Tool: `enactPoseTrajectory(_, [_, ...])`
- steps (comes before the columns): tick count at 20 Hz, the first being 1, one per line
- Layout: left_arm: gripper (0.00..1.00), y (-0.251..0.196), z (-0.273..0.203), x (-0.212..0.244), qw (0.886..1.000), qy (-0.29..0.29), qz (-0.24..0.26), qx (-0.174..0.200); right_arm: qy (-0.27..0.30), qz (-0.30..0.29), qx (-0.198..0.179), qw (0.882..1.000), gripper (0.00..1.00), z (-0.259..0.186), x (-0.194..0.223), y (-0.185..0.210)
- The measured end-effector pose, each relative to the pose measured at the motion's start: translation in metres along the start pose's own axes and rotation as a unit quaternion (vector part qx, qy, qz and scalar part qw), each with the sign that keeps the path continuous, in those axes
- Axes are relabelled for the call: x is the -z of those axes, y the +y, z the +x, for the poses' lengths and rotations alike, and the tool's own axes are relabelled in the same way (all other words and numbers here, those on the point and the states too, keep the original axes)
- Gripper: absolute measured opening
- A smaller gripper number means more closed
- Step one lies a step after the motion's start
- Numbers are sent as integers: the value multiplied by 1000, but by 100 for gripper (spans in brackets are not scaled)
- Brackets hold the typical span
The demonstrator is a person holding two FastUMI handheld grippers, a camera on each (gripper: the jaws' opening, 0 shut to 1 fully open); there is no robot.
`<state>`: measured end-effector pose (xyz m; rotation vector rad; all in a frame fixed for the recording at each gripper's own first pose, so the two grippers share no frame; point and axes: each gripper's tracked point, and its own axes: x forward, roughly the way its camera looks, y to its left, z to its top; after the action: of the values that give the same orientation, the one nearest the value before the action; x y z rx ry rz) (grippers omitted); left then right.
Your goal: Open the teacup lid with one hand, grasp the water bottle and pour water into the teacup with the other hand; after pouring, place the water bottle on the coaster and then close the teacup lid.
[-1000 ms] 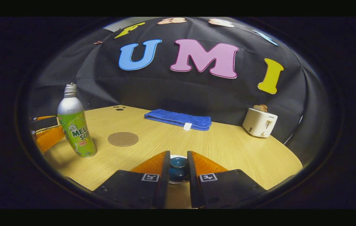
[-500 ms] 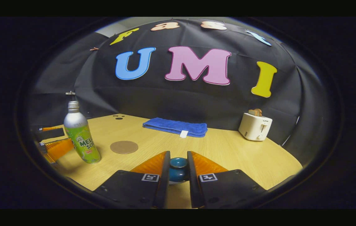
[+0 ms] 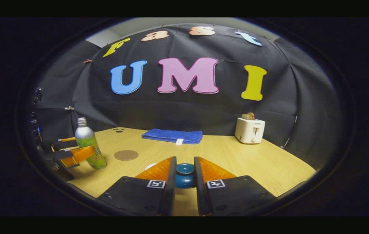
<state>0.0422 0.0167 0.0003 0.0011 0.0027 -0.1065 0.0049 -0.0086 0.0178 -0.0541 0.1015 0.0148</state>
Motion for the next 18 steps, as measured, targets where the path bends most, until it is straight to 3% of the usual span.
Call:
enactPoseTrajectory(4, [96,-2,16,0,1000,-2,0,7,-8,-1,6,1000,35,-6,9,-3])
enactPoseTrajectory(5, [96,-1,19,0,1000,-2,0,8,-11,5,4,1000,28,-6,12,-2])
enactPoseTrajectory(7, [96,-2,23,0,1000,-2,1,10,-10,16,1,1000,31,-2,17,0])
enactPoseTrajectory(12, [84,-2,27,0,1000,-1,4,8,-9,31,-1,999,28,12,29,0])
enactPoseTrajectory(18, [82,-6,28,0,999,-1,30,15,-26,35,3,999,32,17,23,-7])
